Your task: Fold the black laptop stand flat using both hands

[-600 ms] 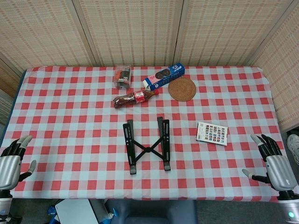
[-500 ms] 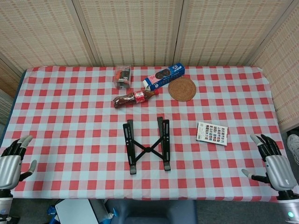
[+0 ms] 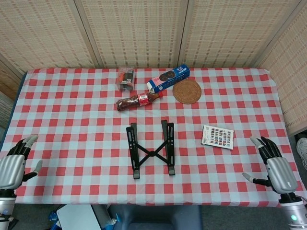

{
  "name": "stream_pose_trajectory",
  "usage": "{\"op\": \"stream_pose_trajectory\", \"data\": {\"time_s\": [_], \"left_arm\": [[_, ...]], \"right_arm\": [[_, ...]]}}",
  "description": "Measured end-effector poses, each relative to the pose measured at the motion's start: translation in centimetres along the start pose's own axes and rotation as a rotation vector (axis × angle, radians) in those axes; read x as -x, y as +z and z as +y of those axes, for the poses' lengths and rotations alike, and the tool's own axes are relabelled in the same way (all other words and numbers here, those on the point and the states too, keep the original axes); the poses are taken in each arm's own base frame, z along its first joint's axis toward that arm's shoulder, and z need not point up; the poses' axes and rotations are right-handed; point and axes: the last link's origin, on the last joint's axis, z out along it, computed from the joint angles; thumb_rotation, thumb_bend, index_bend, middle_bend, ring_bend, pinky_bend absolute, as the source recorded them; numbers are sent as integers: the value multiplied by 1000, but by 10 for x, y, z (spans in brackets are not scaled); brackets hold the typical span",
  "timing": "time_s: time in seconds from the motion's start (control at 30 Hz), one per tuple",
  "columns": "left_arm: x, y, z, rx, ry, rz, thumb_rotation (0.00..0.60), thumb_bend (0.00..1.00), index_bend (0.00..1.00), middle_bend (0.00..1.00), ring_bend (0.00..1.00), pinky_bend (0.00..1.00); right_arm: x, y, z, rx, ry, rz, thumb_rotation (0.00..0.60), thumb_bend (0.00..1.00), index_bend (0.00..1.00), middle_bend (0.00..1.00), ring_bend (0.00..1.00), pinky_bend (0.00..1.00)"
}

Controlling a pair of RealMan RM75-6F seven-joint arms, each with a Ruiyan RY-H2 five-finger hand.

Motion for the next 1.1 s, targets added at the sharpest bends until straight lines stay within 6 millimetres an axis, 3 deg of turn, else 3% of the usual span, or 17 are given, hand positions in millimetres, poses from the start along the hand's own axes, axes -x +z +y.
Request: {"op": "stream_pose_trajectory", "data": {"time_s": [0.2,0.27,0.33,0.43,0.53,0.77,1.1], "left_arm": [[-1,19,5,46,-95,-21,588,321,92,128,129,229],[-2,26,8,64,-125,-28,501,297,92,128,132,230],[-3,33,11,78,-154,-35,339,271,93,128,132,230],[-2,44,16,100,-207,-53,178,248,95,128,133,230],[-1,56,22,124,-259,-76,88,236,95,128,133,230],[5,79,33,162,-264,-88,76,231,96,128,133,230],[11,87,37,162,-352,-127,84,231,117,128,142,230]], "right_arm": [[9,14,-12,-41,74,-61,600,47,53,101,4,38],[13,21,-18,-55,120,-89,600,47,53,101,4,38],[16,28,-23,-68,174,-119,600,47,53,101,4,38],[22,38,-31,-83,255,-156,600,43,53,101,3,38],[28,52,-40,-94,351,-193,600,20,53,100,4,38],[53,84,-64,-96,614,-288,600,4,54,100,4,38],[94,126,-95,-94,800,-368,600,0,53,100,4,38]]}}
